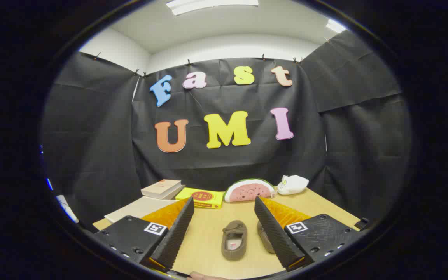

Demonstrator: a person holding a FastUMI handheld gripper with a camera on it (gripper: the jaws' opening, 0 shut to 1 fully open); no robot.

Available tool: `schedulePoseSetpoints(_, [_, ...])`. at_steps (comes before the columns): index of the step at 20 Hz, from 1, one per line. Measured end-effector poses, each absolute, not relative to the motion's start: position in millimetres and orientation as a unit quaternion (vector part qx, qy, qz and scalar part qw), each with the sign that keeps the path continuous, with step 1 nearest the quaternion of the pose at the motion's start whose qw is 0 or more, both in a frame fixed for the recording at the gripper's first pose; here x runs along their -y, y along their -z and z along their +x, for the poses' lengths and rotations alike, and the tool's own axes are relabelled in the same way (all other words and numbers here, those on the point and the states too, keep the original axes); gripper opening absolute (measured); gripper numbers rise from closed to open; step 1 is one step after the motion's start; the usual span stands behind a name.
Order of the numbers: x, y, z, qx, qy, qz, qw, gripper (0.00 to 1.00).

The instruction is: Open the storage box then place both shoes into the box .Put the left shoe in first, then the right shoe, with the right side of both shoes facing outward in a uniform manner.

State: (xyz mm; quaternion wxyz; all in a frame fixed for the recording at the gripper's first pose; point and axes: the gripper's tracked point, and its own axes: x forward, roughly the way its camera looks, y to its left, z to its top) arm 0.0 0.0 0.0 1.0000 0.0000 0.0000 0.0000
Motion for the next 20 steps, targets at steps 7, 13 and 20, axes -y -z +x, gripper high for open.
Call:
schedulePoseSetpoints(7, [-1.5, 11.6, 6.2, -0.012, -0.009, 0.0, 1.0, 0.95])
schedulePoseSetpoints(13, [-1.4, 17.0, 10.3, -0.024, -0.01, 0.003, 1.0, 0.95])
schedulePoseSetpoints(20, [-3.8, 15.7, 10.3, -0.023, -0.014, 0.0, 1.0, 0.95])
